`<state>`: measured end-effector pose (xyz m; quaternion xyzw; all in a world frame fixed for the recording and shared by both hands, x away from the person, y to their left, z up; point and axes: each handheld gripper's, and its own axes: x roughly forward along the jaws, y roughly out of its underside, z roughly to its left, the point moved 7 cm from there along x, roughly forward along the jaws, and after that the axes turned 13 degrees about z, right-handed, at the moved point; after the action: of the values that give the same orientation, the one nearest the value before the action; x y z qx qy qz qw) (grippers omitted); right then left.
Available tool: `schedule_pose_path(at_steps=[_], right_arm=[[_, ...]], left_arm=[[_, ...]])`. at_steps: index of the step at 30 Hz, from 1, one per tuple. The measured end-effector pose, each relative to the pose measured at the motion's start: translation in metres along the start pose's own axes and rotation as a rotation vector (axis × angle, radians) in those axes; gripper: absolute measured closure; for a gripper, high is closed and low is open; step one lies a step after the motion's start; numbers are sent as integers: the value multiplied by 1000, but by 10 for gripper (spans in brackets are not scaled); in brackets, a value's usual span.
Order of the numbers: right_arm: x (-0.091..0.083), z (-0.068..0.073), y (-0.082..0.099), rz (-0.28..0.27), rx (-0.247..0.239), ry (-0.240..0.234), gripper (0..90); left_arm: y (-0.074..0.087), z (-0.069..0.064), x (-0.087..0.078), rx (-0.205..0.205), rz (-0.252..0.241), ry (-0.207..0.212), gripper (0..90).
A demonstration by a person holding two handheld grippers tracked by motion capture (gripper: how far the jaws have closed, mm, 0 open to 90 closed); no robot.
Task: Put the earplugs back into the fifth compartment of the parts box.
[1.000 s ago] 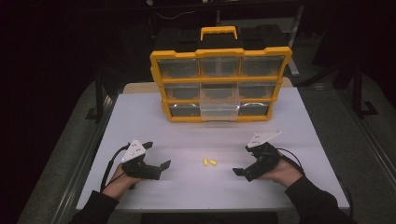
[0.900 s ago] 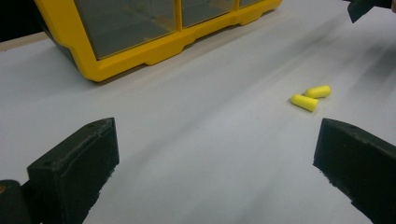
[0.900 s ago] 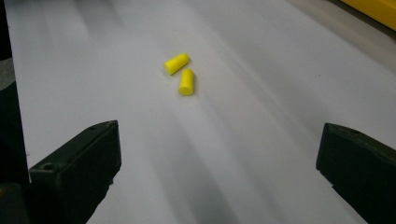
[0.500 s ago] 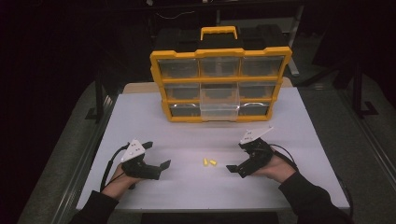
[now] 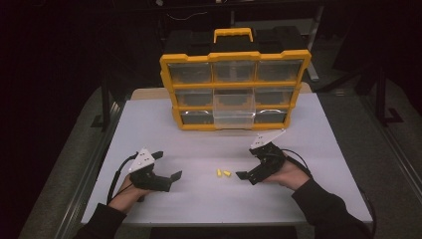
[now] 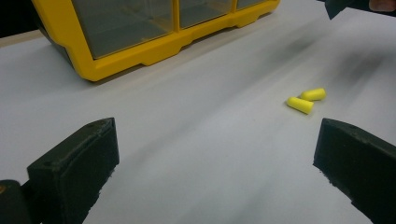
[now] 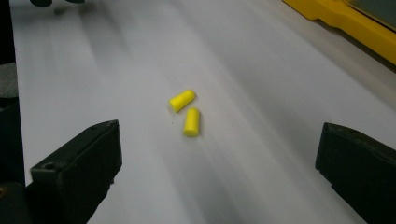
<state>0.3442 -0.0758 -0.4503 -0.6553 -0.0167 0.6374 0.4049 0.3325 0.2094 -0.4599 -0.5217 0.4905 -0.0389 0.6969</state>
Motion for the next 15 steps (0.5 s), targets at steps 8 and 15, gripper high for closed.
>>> schedule_pose_path(at_steps=[8, 15], right_arm=[[3, 0, -10, -2, -8, -3, 1], [7, 0, -19, -6, -14, -6, 1]], left_arm=[[0, 0, 0, -1, -1, 2, 0], [0, -1, 0, 0, 2, 7, 0]])
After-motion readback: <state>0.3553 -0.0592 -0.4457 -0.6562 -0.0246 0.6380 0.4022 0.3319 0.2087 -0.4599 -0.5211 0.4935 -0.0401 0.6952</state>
